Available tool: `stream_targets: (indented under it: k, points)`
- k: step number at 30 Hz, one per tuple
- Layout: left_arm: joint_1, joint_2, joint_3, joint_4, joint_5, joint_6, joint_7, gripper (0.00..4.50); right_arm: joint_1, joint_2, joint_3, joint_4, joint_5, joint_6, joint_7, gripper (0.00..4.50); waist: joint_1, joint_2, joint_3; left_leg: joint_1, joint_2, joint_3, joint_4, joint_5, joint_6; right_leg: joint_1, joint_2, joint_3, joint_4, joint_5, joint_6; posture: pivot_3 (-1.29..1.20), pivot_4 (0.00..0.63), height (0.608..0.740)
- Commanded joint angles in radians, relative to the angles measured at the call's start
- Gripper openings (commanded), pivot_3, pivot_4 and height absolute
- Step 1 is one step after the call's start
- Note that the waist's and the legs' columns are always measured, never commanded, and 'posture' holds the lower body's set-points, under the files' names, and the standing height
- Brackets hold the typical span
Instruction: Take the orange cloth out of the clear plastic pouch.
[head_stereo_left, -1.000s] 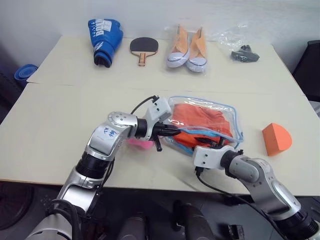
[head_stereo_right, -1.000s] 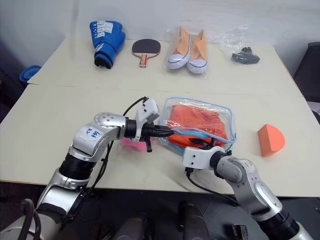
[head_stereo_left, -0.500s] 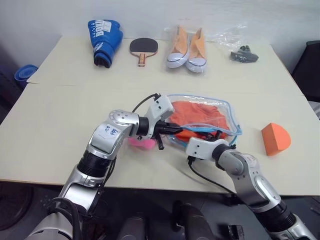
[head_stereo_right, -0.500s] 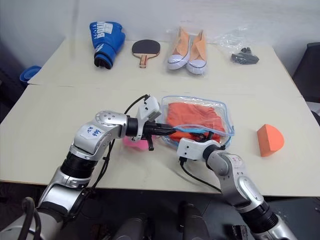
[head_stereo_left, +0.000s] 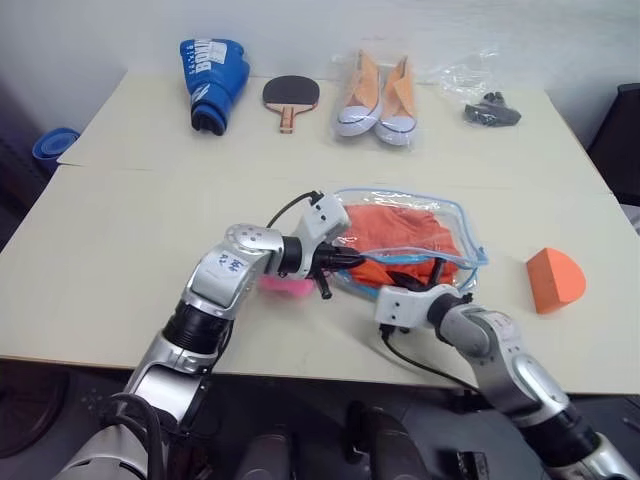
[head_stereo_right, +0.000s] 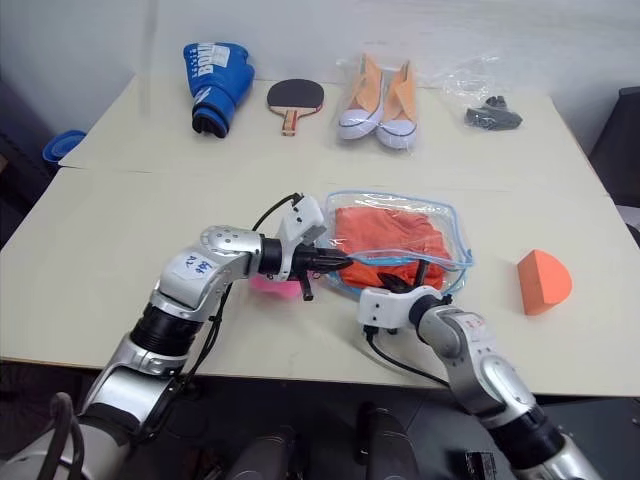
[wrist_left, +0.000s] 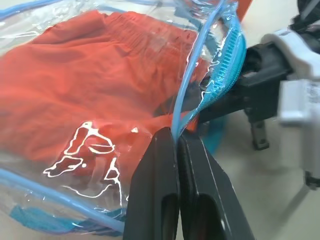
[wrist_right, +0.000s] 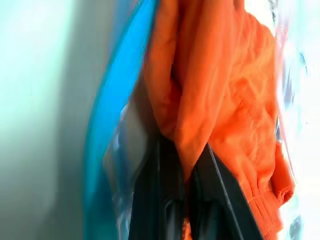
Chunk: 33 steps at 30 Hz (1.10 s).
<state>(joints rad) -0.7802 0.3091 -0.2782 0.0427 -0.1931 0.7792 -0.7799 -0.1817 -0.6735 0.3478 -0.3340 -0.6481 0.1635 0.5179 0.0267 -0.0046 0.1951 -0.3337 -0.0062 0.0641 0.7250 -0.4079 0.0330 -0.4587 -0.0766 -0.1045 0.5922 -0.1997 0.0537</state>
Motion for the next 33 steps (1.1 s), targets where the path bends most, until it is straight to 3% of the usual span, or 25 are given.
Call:
stream_targets:
  k: [1,9,19,24,33]
  points:
    - [-0.045,-0.025,0.022,0.075,0.041,-0.073,0.069,0.0,0.071,-0.08,0.01,-0.063,0.013,-0.15,0.039,0.05,-0.003,0.0,0.0,0.0,0.0,0.0,0.0,0.0,0.0,0.0,0.0,0.0,0.0,0.0,0.0,0.0,0.15,0.74]
    - [-0.142,-0.047,0.049,0.312,0.096,-0.246,0.126,0.0,0.175,-0.242,-0.073,-0.101,0.136,-0.44,0.072,0.05,-0.002,0.0,0.0,0.001,0.001,0.001,-0.001,0.0,0.0,0.0,0.001,0.0,0.0,0.0,0.0,0.0,0.15,0.74]
    - [-0.297,0.054,0.085,0.694,0.202,-0.544,0.177,0.0,0.389,-0.431,-0.26,-0.051,0.297,-0.711,0.112,0.05,-0.001,0.0,0.0,0.001,0.001,0.003,-0.002,0.0,0.0,0.0,0.001,0.0,-0.001,0.0,0.0,0.0,0.15,0.74]
    - [-0.28,0.15,0.042,0.699,0.251,-0.641,0.086,0.0,0.442,-0.445,-0.422,0.097,0.28,-0.714,0.057,0.05,-0.001,0.0,0.0,0.0,0.001,0.003,-0.003,0.0,0.0,-0.001,0.001,0.0,-0.001,0.0,0.0,0.0,0.15,0.74]
    - [-0.267,0.261,0.031,0.748,0.357,-0.709,0.178,0.0,0.528,-0.453,-0.605,0.329,0.244,-0.719,-0.017,0.05,-0.001,0.0,0.0,0.0,0.001,0.004,-0.004,0.0,0.0,-0.001,0.001,0.001,-0.002,0.0,0.0,0.0,0.15,0.74]
